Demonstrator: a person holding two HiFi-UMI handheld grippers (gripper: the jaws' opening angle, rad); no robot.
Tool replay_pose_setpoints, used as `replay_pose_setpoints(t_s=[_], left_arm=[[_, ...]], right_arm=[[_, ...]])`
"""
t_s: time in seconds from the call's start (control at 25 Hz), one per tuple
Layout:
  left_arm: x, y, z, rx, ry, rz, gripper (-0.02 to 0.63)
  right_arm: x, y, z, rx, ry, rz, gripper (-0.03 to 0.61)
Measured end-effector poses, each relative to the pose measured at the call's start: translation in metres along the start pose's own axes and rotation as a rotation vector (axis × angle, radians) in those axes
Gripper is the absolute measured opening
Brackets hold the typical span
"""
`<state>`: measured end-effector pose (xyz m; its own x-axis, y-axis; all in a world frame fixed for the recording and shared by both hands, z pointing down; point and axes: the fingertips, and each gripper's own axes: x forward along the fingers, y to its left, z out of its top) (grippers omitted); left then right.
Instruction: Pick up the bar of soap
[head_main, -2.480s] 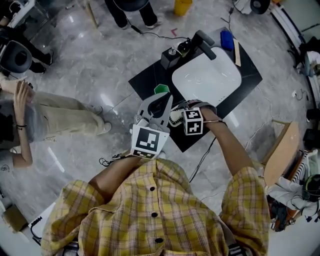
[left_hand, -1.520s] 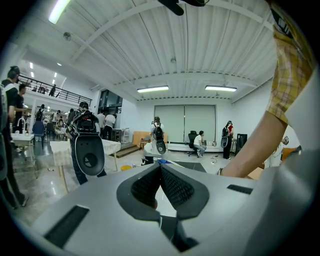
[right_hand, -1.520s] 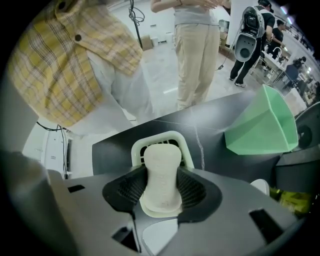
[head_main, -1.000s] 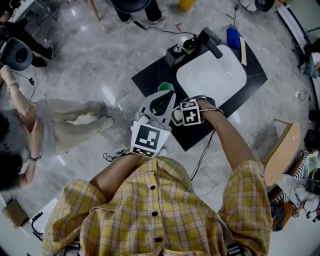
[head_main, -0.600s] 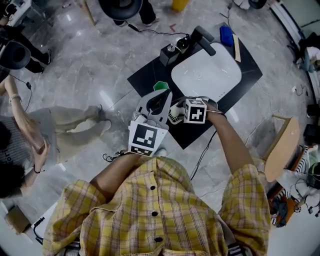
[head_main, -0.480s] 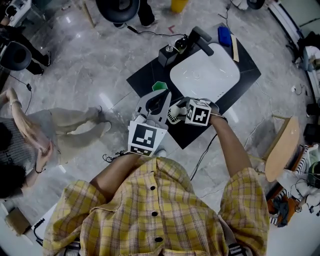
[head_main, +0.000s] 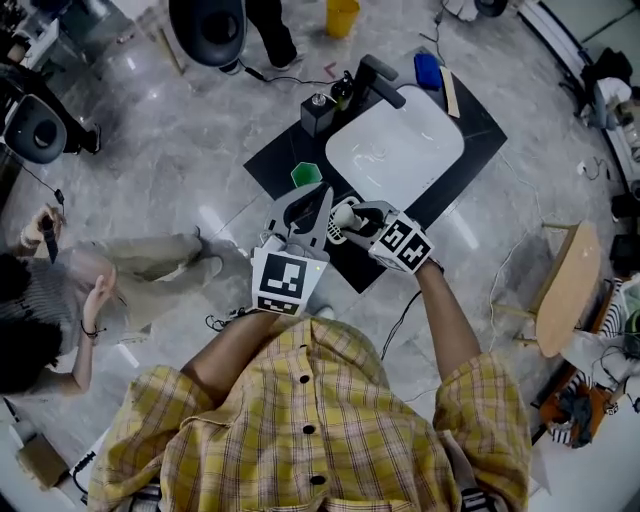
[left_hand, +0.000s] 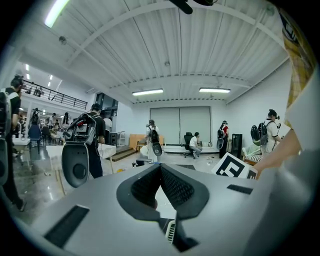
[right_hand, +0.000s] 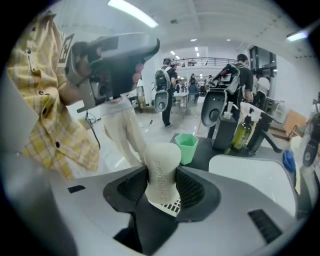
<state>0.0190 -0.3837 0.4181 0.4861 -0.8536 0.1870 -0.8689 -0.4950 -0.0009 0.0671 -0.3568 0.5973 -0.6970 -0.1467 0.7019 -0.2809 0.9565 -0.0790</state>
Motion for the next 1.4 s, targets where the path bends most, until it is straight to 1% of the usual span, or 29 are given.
replay_pose_setpoints(t_s=[0.2, 0.36, 0.48, 0.64, 0.84, 0.96, 1.2, 1.4], left_arm=[[-0.008, -0.012, 0.008, 0.015, -0.012, 0.009, 0.011], [-0.015, -0.021, 0.01, 0.017, -0.018, 0.018, 0.011], [-0.019, -0.027, 0.011, 0.016, -0.021, 0.024, 0.011], [-0.025, -0.035, 0.014, 0.019, -0.025, 0.03, 0.011], [-0.029, -0.042, 0.015, 0.018, -0.036, 0.036, 0.011], [-0.032, -0.046, 0.018, 0.018, -0.04, 0.037, 0.011], [-0.037, -0.054, 0.023, 0.016, -0.046, 0.026, 0.011], [-0.041, -0.06, 0.027, 0.013, -0.059, 0.022, 0.011]], right_arm=[[-0.024, 0.005, 0.023, 0.147, -0.179, -0.157, 0.196], [-0.048, 0.008, 0.041, 0.236, -0.293, -0.286, 0.196], [-0.075, 0.009, 0.055, 0.28, -0.375, -0.403, 0.195], [-0.111, 0.012, 0.075, 0.32, -0.488, -0.514, 0.196], [-0.148, 0.012, 0.085, 0.356, -0.577, -0.667, 0.196], [-0.166, 0.014, 0.088, 0.366, -0.611, -0.726, 0.196], [-0.189, 0.025, 0.094, 0.386, -0.662, -0.796, 0.196], [-0.204, 0.031, 0.097, 0.371, -0.696, -0.848, 0.196]])
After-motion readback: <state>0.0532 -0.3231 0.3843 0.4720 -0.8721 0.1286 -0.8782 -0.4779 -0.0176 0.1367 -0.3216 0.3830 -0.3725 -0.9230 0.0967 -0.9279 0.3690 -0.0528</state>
